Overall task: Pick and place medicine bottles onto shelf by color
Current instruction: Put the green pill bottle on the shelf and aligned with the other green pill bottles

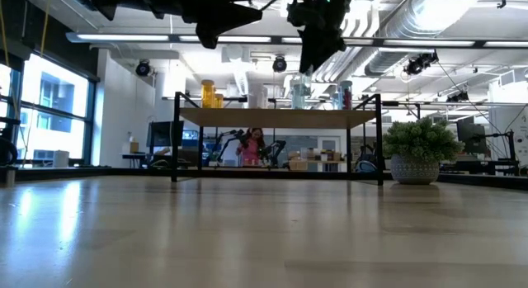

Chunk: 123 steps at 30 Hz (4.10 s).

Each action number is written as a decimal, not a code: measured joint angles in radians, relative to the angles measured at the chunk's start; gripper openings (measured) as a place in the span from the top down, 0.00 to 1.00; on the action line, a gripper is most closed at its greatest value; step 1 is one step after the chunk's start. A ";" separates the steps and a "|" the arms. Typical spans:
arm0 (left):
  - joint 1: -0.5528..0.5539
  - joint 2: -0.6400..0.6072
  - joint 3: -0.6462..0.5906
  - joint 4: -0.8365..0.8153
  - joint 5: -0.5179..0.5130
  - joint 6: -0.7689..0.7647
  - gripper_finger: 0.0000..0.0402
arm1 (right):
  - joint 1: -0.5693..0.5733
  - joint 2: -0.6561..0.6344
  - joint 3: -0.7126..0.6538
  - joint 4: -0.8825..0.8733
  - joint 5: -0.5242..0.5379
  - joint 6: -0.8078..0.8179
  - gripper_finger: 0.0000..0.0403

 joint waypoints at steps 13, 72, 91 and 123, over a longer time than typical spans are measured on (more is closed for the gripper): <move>0.000 0.000 0.000 0.000 0.001 -0.015 0.51 | 0.006 0.012 0.000 0.009 0.005 0.022 0.74; 0.004 0.000 0.000 -0.008 0.001 -0.015 0.51 | -0.028 -0.008 -0.130 0.157 -0.013 -0.084 0.74; 0.004 0.000 0.000 -0.008 0.001 -0.015 0.51 | -0.034 -0.008 -0.130 0.153 -0.033 -0.091 0.70; 0.004 0.000 0.000 -0.008 0.001 -0.015 0.51 | -0.033 -0.008 -0.129 0.140 -0.021 -0.083 0.67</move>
